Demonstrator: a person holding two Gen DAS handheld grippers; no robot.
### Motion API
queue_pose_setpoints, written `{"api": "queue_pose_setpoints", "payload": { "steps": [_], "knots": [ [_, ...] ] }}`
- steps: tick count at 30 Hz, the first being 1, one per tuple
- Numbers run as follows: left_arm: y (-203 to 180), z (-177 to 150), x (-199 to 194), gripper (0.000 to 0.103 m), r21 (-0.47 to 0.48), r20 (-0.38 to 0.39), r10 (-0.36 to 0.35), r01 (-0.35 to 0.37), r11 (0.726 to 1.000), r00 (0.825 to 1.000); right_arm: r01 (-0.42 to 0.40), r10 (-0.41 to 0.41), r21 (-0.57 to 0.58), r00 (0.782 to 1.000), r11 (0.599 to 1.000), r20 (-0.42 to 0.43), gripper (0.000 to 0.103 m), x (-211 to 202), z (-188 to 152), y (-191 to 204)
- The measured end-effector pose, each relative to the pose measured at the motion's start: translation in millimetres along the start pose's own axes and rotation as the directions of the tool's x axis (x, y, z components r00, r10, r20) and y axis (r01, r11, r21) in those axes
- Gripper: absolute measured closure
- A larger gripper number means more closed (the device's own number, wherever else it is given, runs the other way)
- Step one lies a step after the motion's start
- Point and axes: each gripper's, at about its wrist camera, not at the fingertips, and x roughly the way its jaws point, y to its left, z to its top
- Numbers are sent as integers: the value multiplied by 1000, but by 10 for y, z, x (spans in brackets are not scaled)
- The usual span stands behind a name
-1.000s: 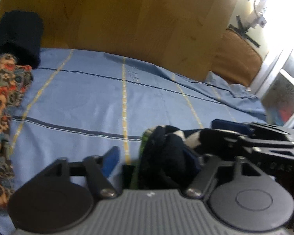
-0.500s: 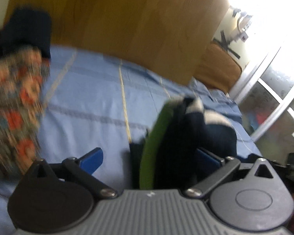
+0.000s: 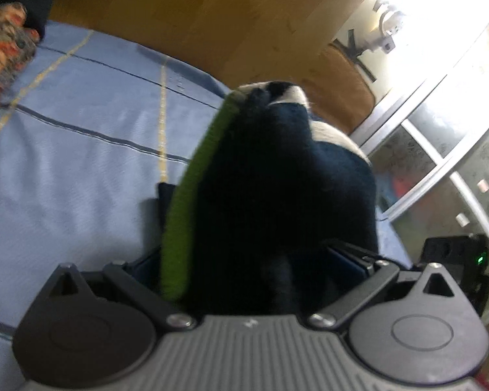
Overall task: Fold small clothes
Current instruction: 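Lift the folded navy sweater with both grippers and carry it toward the floral garment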
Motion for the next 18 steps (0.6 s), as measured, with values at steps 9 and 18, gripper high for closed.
{"api": "queue_pose_setpoints", "payload": {
  "steps": [9,18],
  "knots": [
    [-52,140,-220,35,-19,99,-70,72,997,993,-18,18,18,1000,1000,6,48,-78,162,186],
    [-149,774,-1501,35,72,383,33,-65,995,923,-221,228,-104,972,970,58,48,280,892,1176]
  ]
}}
